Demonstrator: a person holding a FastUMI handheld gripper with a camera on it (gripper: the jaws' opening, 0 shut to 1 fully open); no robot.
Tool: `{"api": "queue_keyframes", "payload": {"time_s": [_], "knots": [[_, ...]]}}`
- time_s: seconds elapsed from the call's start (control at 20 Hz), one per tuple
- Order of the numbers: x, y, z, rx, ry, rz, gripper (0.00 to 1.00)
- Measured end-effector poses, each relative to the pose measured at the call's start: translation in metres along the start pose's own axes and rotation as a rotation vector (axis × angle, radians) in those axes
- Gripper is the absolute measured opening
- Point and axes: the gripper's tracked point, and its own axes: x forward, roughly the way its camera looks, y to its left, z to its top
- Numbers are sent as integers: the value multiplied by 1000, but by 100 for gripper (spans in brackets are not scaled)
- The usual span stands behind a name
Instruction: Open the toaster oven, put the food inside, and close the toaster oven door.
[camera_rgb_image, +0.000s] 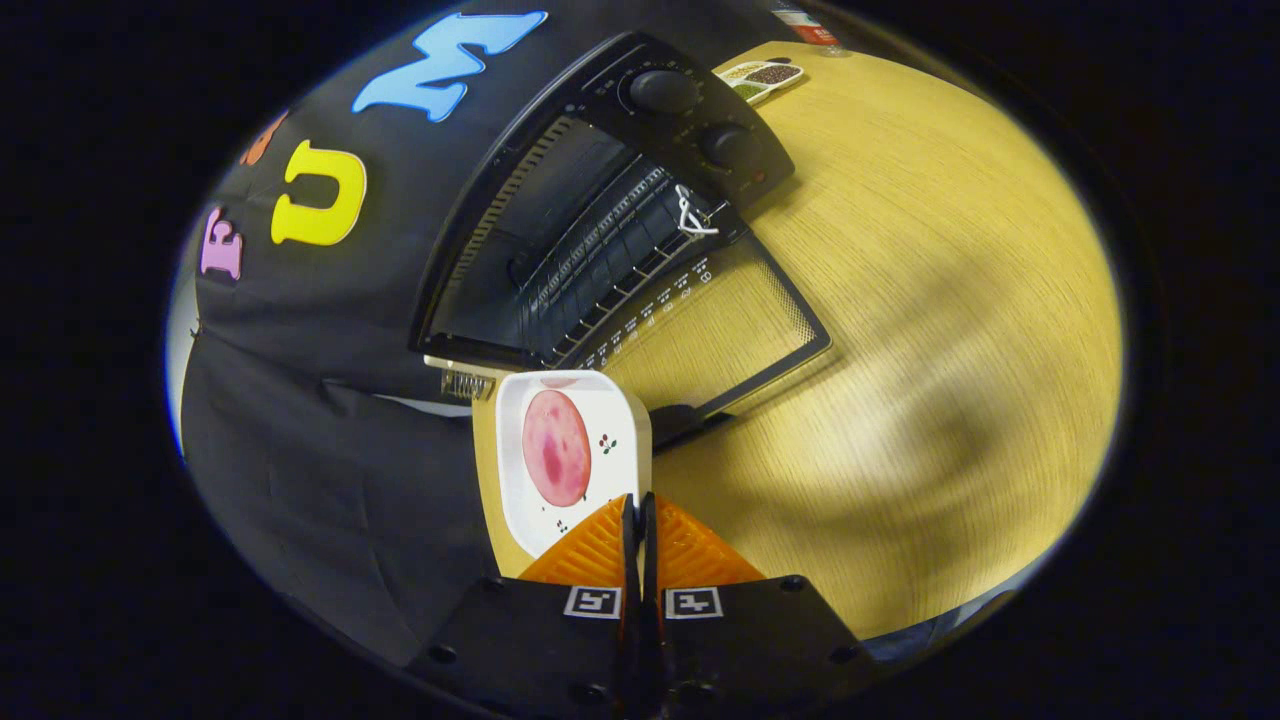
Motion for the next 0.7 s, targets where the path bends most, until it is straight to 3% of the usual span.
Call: {"api": "queue_keyframes", "payload": {"time_s": [0.4,0.7], "knots": [[27,26,23,210,-171,47,2],[51,31,39,316,-255,27,2]]}}
